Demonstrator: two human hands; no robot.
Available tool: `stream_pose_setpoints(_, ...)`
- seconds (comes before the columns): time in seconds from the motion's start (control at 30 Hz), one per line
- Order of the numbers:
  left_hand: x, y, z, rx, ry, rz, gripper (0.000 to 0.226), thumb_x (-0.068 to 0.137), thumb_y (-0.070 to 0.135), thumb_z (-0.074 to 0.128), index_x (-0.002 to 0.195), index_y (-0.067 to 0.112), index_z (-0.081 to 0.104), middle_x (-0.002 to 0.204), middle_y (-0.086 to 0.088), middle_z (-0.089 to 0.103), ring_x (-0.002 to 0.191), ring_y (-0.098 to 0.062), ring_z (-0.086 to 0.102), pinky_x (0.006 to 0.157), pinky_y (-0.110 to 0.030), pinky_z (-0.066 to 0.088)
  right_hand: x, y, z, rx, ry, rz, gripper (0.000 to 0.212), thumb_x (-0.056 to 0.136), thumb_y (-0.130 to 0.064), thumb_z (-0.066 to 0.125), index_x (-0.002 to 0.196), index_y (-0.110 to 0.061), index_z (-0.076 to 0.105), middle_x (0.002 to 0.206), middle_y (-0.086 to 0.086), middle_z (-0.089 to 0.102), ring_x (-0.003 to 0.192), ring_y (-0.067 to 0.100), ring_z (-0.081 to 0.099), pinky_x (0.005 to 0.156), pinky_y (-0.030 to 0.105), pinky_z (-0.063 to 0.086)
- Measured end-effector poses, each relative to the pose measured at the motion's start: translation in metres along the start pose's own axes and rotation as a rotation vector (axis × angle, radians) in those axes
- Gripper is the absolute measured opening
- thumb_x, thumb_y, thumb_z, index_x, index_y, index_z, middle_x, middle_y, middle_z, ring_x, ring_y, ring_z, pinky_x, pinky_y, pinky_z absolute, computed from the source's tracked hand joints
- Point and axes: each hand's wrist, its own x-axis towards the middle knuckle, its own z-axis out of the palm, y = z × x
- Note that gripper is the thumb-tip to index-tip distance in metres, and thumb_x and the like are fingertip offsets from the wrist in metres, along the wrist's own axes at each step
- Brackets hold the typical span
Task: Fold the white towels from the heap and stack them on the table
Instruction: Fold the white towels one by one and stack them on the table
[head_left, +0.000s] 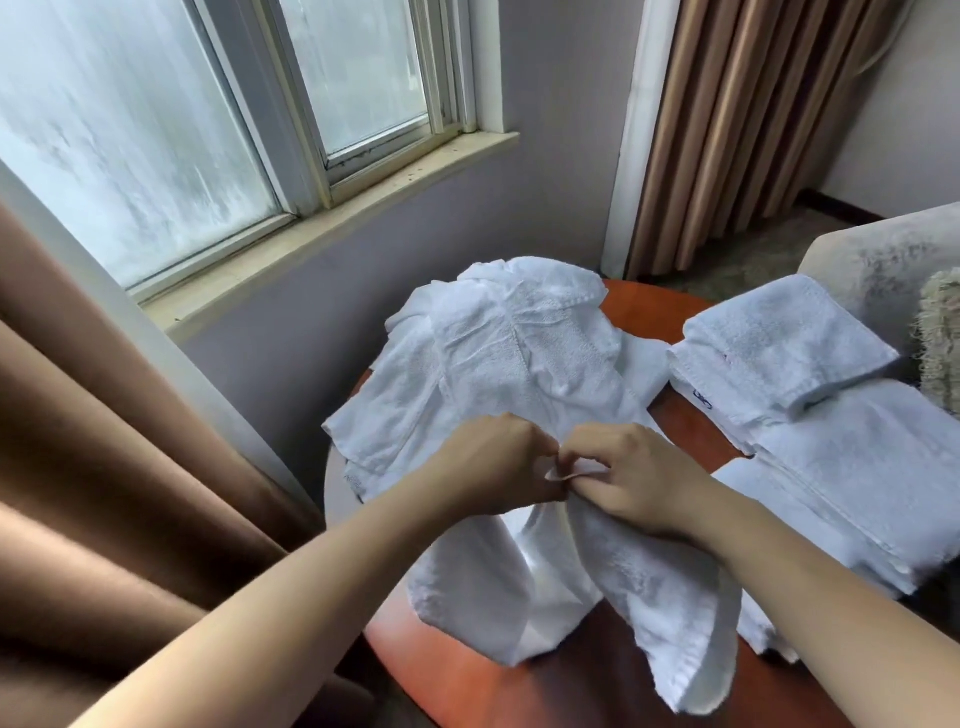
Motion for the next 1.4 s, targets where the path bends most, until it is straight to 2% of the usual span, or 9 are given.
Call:
stream_pose_setpoints(0.1,0.0,0.003,0.004,-0.014,0.002,0.004,0.026,0.088,0.043,0.061,0.073,0.021,0.058,0.087,0.002,0.063,0.086,-0.023,0.058,0.062,-0.029,0.032,-0.004,-0.001,-0.003,-0.141,-0.085,0.064,0.014,0.084,-0.03,0.063,0.094,-0.023,0.069,0.092,-0.006,0.061,0.089,0.017,0.058,0.071,0.029,0.039)
stream_pose_setpoints(0.2,0.0,-0.002,-0.002,-0.043,0.027,-0.002,0.018,0.086,0.036,0.064,0.077,0.021,0.061,0.084,0.006,0.058,0.084,-0.019,0.054,0.062,-0.027,0.028,-0.009,0.005,-0.003,-0.339,-0.232,0.176,0.019,0.08,-0.042,0.065,0.085,-0.023,0.064,0.089,-0.006,0.055,0.091,0.019,0.056,0.07,0.031,0.039)
stream_pose_setpoints(0.4,-0.006,-0.021,-0.006,-0.1,0.057,-0.051,0.028,0.085,0.039,0.067,0.069,0.025,0.05,0.069,0.011,0.047,0.072,-0.012,0.045,0.061,-0.028,0.029,-0.024,0.029,-0.009,0.209,-0.016,0.44,0.028,0.067,-0.028,0.085,0.052,-0.032,0.061,0.063,-0.01,0.06,0.062,0.003,0.054,0.063,0.029,0.042)
stream_pose_setpoints(0.6,-0.01,-0.028,-0.003,-0.208,0.101,-0.098,0.037,0.085,0.035,0.069,0.061,0.029,0.041,0.07,0.012,0.047,0.07,-0.014,0.044,0.061,-0.029,0.033,-0.021,0.018,-0.005,0.711,0.287,0.504,0.024,0.066,0.003,0.083,0.06,-0.014,0.067,0.056,-0.005,0.064,0.055,0.005,0.058,0.055,0.017,0.047)
stream_pose_setpoints(0.83,-0.016,-0.034,-0.002,-0.353,0.14,-0.096,0.031,0.085,0.03,0.073,0.064,0.029,0.049,0.073,0.008,0.049,0.066,-0.005,0.046,0.07,-0.032,0.044,-0.017,0.015,0.001,1.146,0.535,0.562,0.036,0.071,0.007,0.073,0.091,-0.015,0.053,0.065,-0.002,0.068,0.059,0.011,0.066,0.056,0.024,0.054)
stream_pose_setpoints(1.0,-0.017,-0.032,0.002,-0.37,0.157,-0.12,0.021,0.085,0.029,0.072,0.071,0.024,0.057,0.072,0.012,0.048,0.065,-0.002,0.046,0.067,-0.029,0.043,-0.016,0.016,0.006,0.971,0.574,0.493,0.036,0.076,0.005,0.074,0.085,-0.023,0.052,0.076,0.003,0.066,0.073,0.02,0.064,0.074,0.039,0.051)
stream_pose_setpoints(1.1,-0.015,-0.031,0.004,-0.374,0.172,-0.141,0.021,0.086,0.029,0.071,0.072,0.023,0.056,0.073,0.011,0.049,0.066,0.0,0.046,0.06,-0.015,0.035,-0.014,0.014,0.002,0.898,0.624,0.414,0.032,0.082,0.004,0.07,0.084,-0.024,0.055,0.08,-0.002,0.069,0.075,0.012,0.064,0.073,0.026,0.052)
stream_pose_setpoints(1.2,-0.016,-0.029,0.004,-0.385,0.201,-0.183,0.02,0.088,0.027,0.069,0.076,0.016,0.056,0.067,0.009,0.049,0.061,-0.001,0.044,0.054,-0.015,0.033,-0.013,0.011,-0.001,0.877,0.674,0.388,0.026,0.083,0.003,0.069,0.08,-0.02,0.058,0.08,-0.005,0.073,0.075,0.005,0.066,0.072,0.016,0.052)
stream_pose_setpoints(1.4,-0.017,-0.026,0.003,-0.453,0.26,-0.19,0.026,0.09,0.022,0.066,0.08,0.002,0.055,0.062,0.007,0.046,0.057,-0.003,0.041,0.054,-0.017,0.033,-0.015,0.01,-0.003,1.138,0.592,0.481,0.024,0.085,0.012,0.06,0.076,-0.011,0.054,0.1,0.009,0.072,0.092,0.015,0.069,0.083,0.028,0.055)
